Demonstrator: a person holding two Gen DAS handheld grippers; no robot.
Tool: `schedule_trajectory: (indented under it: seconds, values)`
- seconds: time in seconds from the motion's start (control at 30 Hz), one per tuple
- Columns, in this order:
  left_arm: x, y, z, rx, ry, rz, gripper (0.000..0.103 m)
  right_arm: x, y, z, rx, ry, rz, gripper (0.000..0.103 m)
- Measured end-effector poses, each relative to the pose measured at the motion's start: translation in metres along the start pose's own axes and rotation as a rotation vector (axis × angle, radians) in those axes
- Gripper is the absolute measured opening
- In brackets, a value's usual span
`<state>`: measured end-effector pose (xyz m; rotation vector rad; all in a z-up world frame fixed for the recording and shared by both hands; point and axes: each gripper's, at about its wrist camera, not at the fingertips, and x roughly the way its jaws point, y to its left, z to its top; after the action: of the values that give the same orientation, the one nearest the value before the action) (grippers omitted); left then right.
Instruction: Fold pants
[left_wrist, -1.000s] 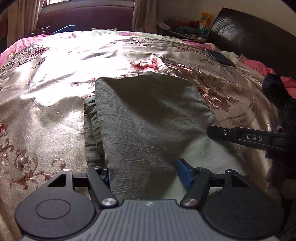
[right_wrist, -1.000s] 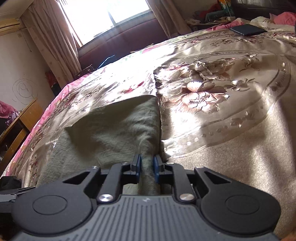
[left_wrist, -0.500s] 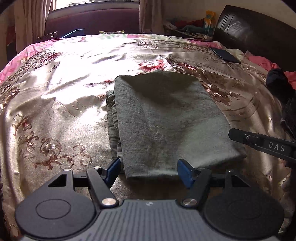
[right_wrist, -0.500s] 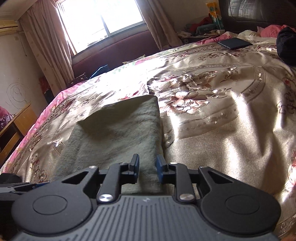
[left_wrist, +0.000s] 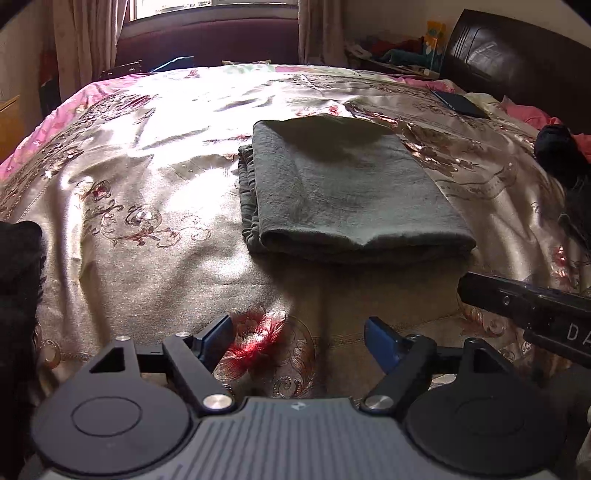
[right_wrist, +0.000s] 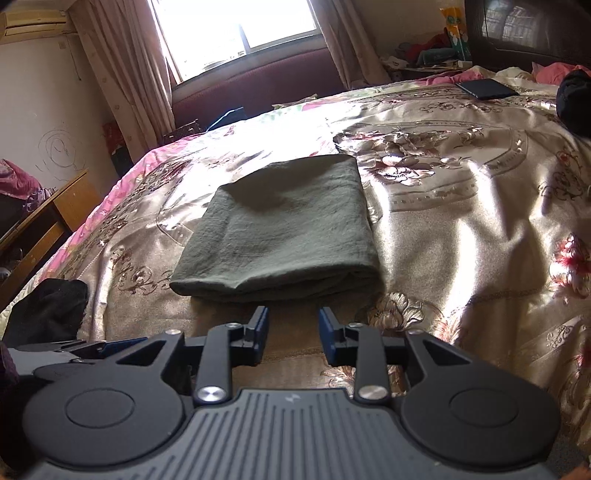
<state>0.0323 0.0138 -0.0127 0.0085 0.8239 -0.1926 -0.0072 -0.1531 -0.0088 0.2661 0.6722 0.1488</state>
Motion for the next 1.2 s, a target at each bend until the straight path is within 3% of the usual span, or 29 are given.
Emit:
schedule_trajectory:
  seconds: [0.13, 0.33, 0.6, 1.2]
  values:
    - [-0.006, 0.001, -0.001, -0.009, -0.036, 0.011, 0.103, -0.003, 0.007, -0.008, -0.034, 0.017, -0.009, 0.033]
    - [-0.008, 0.002, 0.000, -0.004, -0.057, 0.062, 0.103, -0.002, 0.010, -0.009, -0.049, 0.018, -0.026, 0.034]
    - [-0.003, 0.007, -0.001, -0.039, -0.027, 0.044, 0.103, 0.003, -0.003, -0.008, 0.017, 0.033, -0.048, 0.035]
    - [-0.001, 0.007, -0.004, -0.064, -0.005, 0.044, 0.103, 0.009, 0.003, -0.012, -0.012, 0.068, -0.047, 0.035]
